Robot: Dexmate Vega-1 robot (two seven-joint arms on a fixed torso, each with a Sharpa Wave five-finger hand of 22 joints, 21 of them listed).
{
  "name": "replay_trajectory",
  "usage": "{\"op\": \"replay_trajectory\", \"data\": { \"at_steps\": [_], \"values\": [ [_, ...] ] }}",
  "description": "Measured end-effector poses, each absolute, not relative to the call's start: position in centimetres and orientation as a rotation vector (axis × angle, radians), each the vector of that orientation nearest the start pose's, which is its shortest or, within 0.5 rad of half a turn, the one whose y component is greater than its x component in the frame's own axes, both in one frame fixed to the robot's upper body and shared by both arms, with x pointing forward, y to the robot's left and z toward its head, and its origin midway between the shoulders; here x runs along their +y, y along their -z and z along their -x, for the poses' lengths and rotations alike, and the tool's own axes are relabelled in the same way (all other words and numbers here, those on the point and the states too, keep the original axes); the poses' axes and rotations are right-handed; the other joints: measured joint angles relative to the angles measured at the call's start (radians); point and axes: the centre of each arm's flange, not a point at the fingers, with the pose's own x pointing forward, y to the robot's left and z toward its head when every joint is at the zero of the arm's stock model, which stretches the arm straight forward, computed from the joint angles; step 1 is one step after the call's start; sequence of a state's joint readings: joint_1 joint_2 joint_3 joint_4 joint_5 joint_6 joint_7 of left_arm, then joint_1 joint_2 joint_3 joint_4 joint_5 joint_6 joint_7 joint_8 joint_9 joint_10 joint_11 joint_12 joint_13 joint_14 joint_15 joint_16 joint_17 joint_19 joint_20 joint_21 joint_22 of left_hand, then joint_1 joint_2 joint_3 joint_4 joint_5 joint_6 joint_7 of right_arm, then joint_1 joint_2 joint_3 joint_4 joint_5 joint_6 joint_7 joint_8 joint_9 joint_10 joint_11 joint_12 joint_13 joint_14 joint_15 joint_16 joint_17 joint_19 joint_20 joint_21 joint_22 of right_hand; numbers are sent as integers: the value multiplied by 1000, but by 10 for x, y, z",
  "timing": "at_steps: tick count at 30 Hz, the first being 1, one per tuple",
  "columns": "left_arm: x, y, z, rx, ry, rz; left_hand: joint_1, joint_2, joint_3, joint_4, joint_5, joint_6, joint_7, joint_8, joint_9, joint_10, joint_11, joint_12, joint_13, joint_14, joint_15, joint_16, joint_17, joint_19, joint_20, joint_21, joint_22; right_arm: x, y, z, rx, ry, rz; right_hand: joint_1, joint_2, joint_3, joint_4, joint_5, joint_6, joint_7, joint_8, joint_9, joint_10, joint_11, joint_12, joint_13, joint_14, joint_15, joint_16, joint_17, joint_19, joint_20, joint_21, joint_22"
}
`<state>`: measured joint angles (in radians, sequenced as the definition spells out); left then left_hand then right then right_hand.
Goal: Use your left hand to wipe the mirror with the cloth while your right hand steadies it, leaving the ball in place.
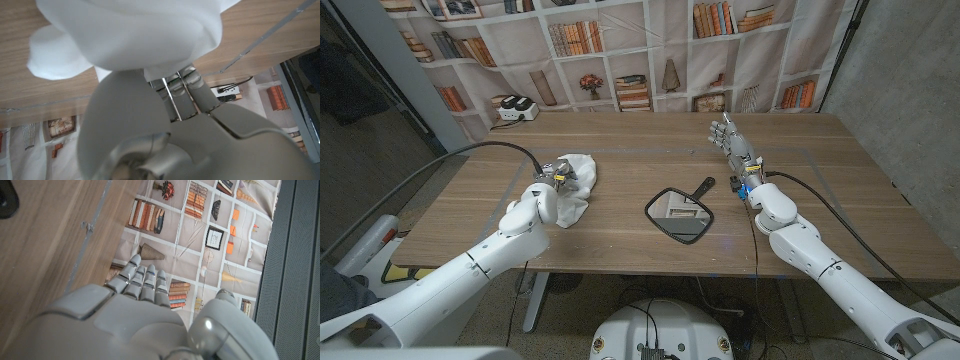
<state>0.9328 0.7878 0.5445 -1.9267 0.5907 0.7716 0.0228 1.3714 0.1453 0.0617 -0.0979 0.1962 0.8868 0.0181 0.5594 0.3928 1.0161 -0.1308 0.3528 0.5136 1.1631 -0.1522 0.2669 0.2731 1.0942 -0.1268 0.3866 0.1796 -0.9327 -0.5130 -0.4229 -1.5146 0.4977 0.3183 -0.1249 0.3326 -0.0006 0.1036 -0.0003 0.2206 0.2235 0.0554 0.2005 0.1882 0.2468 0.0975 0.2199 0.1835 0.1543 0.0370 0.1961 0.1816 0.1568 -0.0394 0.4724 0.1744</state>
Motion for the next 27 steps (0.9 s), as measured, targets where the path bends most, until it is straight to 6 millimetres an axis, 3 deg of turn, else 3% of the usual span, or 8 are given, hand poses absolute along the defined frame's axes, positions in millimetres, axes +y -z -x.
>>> {"op": "replay_trajectory", "data": {
  "at_steps": [27],
  "values": [
    [263,-10,-554,-534,-266,-1292,6,-6,0,0,0,-8,-6,7,60,-6,-5,10,59,-2,-13,-6,38,-9,2,-8,0,-238,30,-610,-723,-230,7,0,0,0,0,0,0,0,0,0,0,0,0,0,7,4,0,2,3,4,-11,0]
  ]
}}
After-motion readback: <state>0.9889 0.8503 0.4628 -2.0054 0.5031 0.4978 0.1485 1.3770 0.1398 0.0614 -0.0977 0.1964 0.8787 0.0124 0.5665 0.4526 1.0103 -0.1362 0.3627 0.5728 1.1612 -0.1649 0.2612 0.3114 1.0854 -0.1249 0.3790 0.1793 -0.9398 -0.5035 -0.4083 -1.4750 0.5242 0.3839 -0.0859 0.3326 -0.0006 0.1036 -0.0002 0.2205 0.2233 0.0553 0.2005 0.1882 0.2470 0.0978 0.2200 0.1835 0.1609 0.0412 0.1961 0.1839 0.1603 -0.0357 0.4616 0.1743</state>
